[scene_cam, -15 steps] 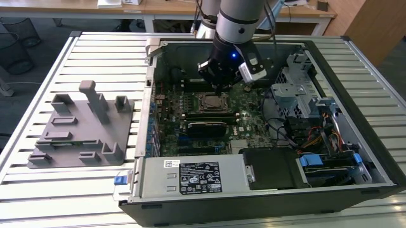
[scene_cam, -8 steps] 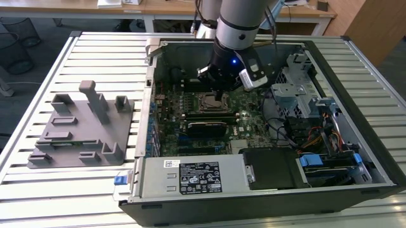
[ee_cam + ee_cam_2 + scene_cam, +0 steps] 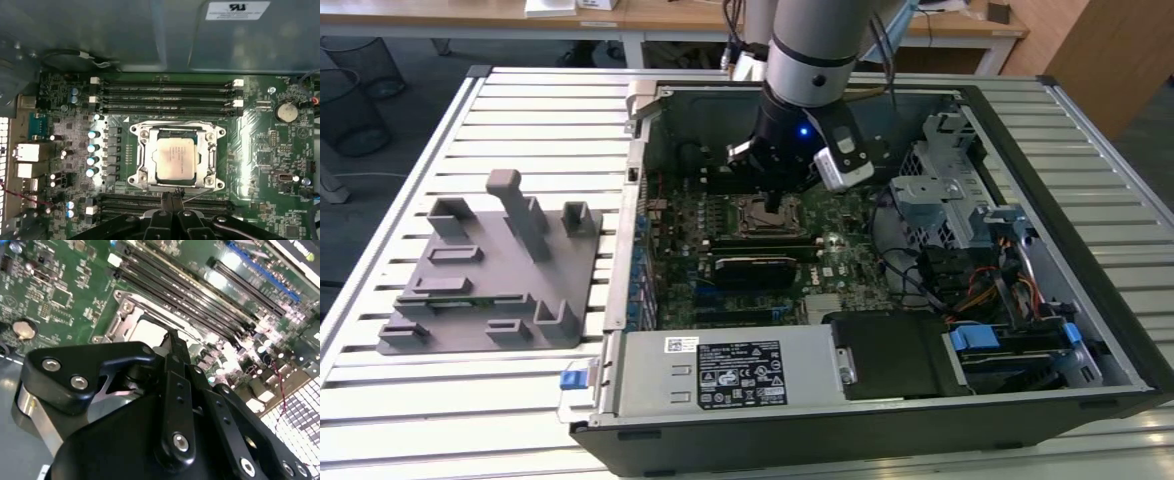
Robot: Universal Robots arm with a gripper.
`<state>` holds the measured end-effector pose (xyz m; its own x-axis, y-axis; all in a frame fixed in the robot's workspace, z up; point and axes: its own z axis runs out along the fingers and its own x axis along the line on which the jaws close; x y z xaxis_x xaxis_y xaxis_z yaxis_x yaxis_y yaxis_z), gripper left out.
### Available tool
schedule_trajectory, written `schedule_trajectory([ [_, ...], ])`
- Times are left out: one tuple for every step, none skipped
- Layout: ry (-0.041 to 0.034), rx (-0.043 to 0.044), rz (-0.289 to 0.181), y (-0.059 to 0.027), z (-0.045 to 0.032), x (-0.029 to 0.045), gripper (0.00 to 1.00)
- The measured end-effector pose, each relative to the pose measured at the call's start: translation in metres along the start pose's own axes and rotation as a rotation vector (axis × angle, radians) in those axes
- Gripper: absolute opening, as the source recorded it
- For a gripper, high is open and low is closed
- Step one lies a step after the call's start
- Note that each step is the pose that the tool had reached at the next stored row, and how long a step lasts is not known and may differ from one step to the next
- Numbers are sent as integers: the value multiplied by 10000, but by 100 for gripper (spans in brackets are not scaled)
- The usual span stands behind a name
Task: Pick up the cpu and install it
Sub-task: 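Install the second cpu locking lever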
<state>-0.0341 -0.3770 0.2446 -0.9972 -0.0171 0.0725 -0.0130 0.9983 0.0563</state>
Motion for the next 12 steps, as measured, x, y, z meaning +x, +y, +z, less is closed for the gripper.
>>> schedule_trajectory([
  [-1,-1,1,-11,3,13,11],
  [0,-1,1,-23,5,23,11],
  [0,-1,0,-33,7,31,11],
  [0,-3,0,-44,10,39,11],
  [0,-6,-1,-60,12,44,11],
  [-1,-10,-1,-76,15,50,11],
  [-1,-12,-2,-92,16,55,11],
  [-1,-13,-2,-108,16,59,11],
  [0,-13,-1,-121,16,64,11],
  [0,-13,1,-128,17,72,11],
  [-1,-18,-1,-129,20,83,11],
  [-2,-23,-2,-129,22,96,11],
])
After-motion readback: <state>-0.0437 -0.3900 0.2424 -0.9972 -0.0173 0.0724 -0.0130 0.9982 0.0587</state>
